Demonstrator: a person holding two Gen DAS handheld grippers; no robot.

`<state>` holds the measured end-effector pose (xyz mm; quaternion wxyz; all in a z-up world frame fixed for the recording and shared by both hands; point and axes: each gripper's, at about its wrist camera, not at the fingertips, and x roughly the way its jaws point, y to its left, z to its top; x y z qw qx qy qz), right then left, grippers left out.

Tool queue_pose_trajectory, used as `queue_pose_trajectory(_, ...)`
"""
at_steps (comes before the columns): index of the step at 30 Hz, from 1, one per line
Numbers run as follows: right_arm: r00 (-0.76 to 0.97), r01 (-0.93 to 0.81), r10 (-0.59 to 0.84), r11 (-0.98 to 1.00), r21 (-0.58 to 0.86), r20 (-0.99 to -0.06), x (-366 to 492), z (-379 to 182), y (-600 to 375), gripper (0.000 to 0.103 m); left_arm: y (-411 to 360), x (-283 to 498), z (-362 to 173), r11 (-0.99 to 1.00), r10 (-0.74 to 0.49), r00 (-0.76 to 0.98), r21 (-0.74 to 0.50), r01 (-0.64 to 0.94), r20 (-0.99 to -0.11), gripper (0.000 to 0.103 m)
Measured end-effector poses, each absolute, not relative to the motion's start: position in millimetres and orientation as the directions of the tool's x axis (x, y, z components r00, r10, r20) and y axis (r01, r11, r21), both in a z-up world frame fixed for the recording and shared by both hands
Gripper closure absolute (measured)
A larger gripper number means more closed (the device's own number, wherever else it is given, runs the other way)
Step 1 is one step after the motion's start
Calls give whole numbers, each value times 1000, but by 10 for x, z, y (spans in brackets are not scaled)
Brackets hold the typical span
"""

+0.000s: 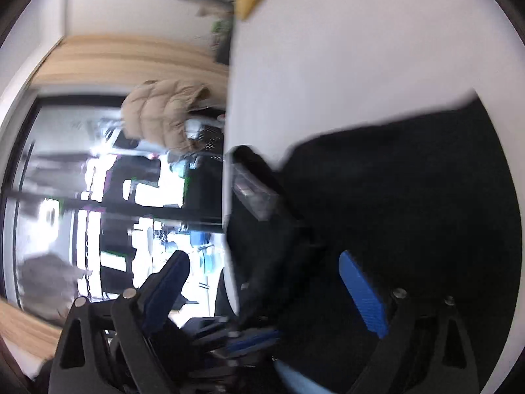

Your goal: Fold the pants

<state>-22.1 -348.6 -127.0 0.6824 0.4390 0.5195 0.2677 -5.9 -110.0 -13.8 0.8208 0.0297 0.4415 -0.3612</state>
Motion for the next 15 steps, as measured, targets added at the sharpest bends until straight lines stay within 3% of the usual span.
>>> queue_pose_trajectory(7,219,75,852,471,879,-475,4,-1443,-3191,7,-803,-114,-65,836,-373,500,-49,546,-782,97)
queue_pose_trajectory(15,114,101,844,515,851,-524,390,-1591,-2864,10,-833,-88,-153,818,-395,462,-74,571,-794,97)
